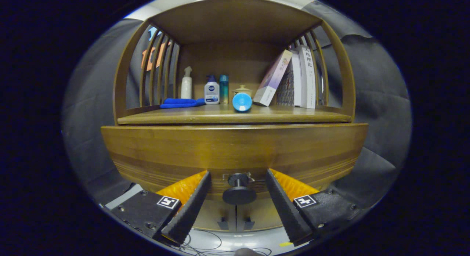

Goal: Pull open the drawer, take out the items inside it, and place them on the countertop above the cabinet.

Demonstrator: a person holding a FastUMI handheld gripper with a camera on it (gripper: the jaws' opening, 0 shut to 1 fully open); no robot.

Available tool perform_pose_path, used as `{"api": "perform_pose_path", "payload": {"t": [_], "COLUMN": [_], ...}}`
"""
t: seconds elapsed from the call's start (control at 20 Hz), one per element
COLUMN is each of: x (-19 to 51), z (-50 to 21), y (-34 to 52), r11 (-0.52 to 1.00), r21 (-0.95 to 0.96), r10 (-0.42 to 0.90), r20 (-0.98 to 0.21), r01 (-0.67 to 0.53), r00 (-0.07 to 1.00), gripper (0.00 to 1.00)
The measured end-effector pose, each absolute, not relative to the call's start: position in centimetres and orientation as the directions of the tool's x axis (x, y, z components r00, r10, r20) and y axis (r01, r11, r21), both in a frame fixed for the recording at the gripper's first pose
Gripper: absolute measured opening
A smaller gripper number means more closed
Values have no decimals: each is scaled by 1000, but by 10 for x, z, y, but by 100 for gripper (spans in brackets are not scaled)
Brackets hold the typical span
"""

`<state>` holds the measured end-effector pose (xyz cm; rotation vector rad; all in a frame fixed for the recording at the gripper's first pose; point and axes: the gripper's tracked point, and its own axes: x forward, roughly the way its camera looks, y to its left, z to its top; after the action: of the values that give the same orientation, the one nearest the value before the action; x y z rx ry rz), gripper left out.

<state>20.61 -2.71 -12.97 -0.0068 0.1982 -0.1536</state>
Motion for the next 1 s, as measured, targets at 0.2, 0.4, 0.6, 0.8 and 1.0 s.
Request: {"api": "perform_pose_path", "payload": {"t": [0.2,0.4,0.6,0.8,1.0], "x": [224,233,237,237,226], "z": [-127,-126,-128,-130,-121], "y": [-29,-29,-29,-29,-33], "r11": [989,988,988,988,984], "r21": [-16,47,50,56,67], "r10": [-149,-134,-132,-133,-142], "r20": [-192,-211,-177,-196,-262], "r01": [149,147,143,146,164], "r00": [970,968,975,972,955], "gripper": [99,99,99,99,99]}}
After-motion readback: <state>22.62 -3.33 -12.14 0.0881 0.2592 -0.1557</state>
